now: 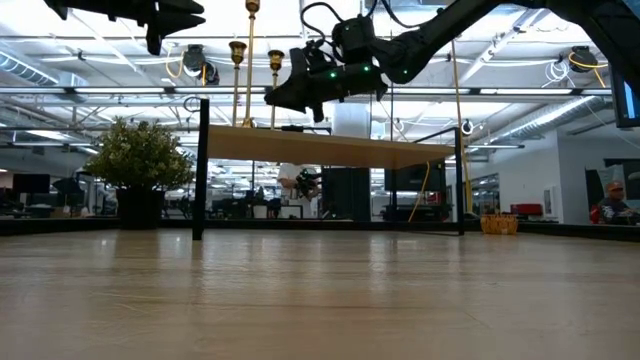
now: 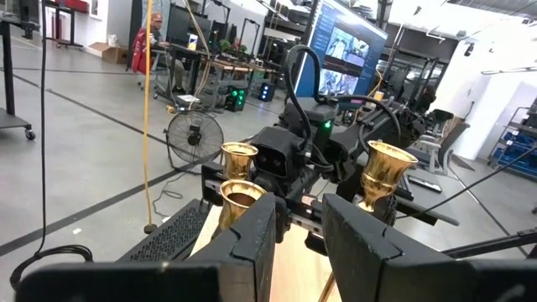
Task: Pick & Place candle stick holders
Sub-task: Put the gold candle holder on the shelf
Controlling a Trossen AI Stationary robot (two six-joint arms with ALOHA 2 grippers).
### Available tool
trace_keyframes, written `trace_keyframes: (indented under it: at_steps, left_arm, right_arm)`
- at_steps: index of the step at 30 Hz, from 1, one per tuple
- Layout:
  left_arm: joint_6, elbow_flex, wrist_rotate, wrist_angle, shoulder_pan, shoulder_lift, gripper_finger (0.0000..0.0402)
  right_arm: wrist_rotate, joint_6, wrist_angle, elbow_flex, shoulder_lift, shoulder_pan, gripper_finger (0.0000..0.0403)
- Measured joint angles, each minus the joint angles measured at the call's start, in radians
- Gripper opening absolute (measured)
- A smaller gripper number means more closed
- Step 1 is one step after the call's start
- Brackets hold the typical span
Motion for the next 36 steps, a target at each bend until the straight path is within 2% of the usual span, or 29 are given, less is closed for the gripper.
trace_keyframes:
  at_steps: [10, 27, 36]
  left_arm:
    - [0.001, 0.000, 0.000, -0.004, 0.000, 0.000, 0.0102]
    - [0.001, 0.000, 0.000, -0.004, 0.000, 0.000, 0.0102]
    - [-0.001, 0.000, 0.003, -0.003, 0.000, 0.000, 0.0102]
  right_arm:
    - [0.025, -0.067, -0.095, -0.001, -0.044, 0.013, 0.0011]
    - [0.049, -0.091, -0.105, -0.002, -0.045, 0.065, 0.0013]
    - [0.050, -0.098, -0.146, -0.006, -0.039, 0.066, 0.0059]
